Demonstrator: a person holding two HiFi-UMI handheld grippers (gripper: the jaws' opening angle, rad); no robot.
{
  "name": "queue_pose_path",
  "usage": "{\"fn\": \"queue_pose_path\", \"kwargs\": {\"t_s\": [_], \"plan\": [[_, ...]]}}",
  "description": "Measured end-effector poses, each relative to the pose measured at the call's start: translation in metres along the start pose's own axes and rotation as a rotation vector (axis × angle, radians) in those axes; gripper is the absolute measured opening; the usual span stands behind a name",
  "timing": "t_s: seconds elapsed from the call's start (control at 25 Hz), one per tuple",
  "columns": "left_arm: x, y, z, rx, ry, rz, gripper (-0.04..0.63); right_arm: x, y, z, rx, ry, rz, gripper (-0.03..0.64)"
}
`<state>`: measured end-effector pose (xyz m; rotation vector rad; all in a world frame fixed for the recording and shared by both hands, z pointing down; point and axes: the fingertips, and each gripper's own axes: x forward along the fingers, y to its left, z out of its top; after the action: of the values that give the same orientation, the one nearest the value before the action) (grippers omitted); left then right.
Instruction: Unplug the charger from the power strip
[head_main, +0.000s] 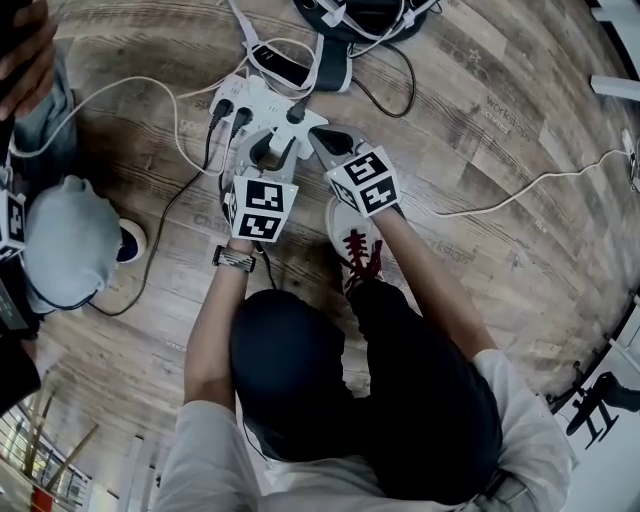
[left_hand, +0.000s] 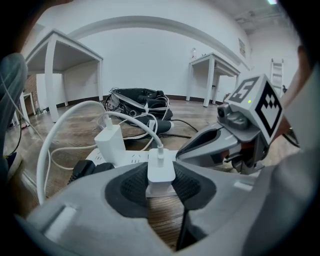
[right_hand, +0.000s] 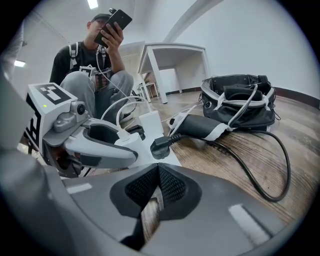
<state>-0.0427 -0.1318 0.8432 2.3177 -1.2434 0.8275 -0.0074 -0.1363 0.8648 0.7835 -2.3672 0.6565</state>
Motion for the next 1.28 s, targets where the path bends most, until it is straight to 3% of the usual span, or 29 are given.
{"fn": "queue_pose_path", "kwargs": {"t_s": [0.24,0.64,0.88,1.12,1.28], "plan": [[0.0001,-0.0004,-0.0014,0.015,0.021,0.005,0.14,0.0006,0.0014,-0.0009,-0.002,0.007,0.003,0.002],[-0.0023,0.0028,-0.0075,-0.126,-0.013,-0.054,0.144,0.0015,0.0047,-0.0021,-0.009,0.01,0.021,0.002],[-0.0025,0.0009,-0.0064,0.001,0.008,-0.019,0.14,0.0011,0.0043,-0.0021,-0.017,0.031,0.028,0.002],[-0.0023,-0.0011,-0.0076,0.059,0.024,0.008,0.141,0.0012,0.0049,-0.0026,-0.016,0.038,0.035,0.002],[-0.0025,-0.0003,-0.0051,0.048,0.009,0.0,0.14,0.0012,0.0047,-0.0021,-0.02,0.036,0.034,0.002]]}}
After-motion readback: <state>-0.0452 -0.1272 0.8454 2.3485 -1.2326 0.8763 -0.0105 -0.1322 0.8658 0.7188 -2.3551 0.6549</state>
